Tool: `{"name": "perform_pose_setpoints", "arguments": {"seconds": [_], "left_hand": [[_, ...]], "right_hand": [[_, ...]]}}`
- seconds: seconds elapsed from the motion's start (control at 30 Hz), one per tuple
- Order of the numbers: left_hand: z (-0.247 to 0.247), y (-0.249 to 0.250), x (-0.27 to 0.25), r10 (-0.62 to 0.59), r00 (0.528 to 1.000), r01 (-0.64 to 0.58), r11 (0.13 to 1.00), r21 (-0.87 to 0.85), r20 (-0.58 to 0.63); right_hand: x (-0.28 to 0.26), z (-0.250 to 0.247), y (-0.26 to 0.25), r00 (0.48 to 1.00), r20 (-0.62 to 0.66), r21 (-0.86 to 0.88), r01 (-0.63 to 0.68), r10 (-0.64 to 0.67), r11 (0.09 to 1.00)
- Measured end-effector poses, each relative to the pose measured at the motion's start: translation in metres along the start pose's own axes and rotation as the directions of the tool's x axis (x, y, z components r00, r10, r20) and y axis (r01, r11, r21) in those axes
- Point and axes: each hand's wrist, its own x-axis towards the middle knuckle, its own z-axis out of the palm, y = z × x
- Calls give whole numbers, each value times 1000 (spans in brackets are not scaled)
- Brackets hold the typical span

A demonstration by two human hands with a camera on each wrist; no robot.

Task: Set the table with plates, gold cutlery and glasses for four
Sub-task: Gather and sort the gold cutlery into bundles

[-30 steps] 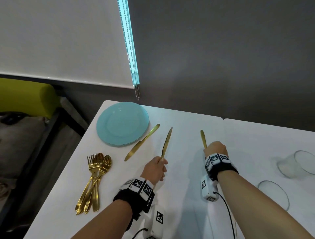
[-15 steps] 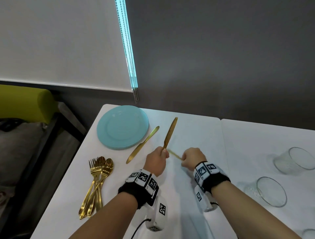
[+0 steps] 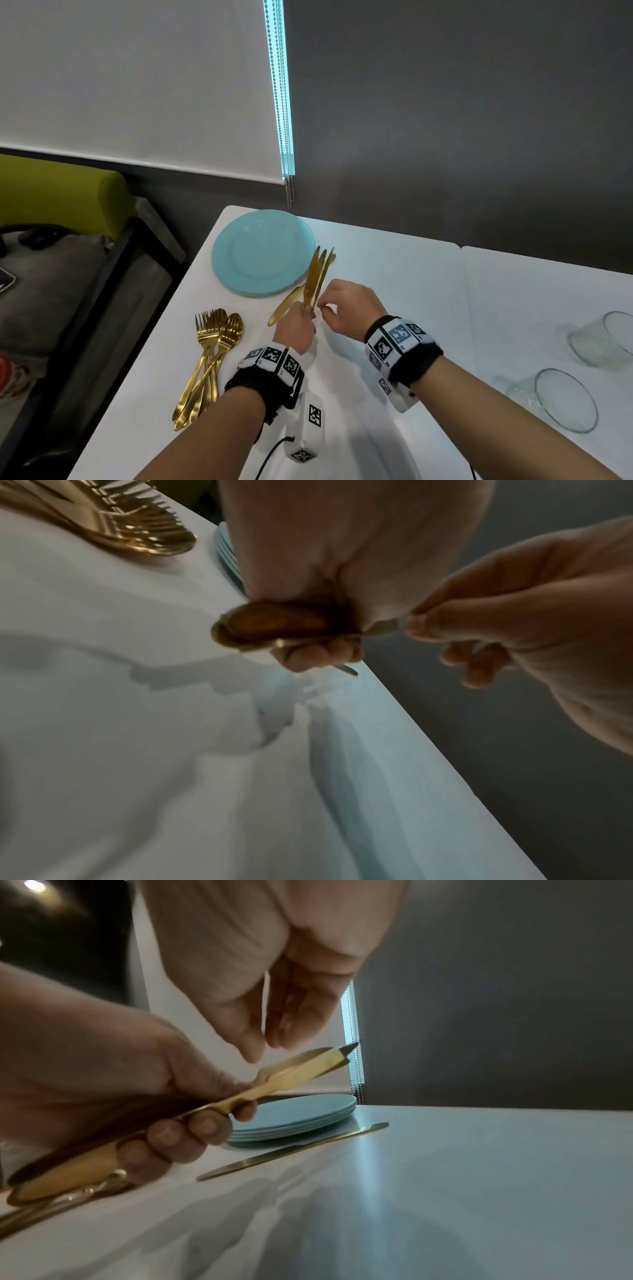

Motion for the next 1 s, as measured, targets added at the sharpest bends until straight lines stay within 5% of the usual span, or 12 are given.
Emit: {"name": "perform_pose_setpoints", "arguments": {"seconds": [0.23,0.57,0.73,1.0], "left_hand": [[-18,-16,11,-143,990,136,959,-247,-7],[-38,-18,4,-149,988,148,886,-440,32],[-41,-21,1,-131,991,116,892,-437,-5],[-26,-16,-9,-93,996,88,900,-427,8]], "right_hand": [[31,20,22,901,341,-294,-170,269,941],[88,55,28,903,359,-428,-66,237,901],[73,48,35,913,334,-466,-55,233,883],[24,33,45,854,436,-522,-17,284,853]]}}
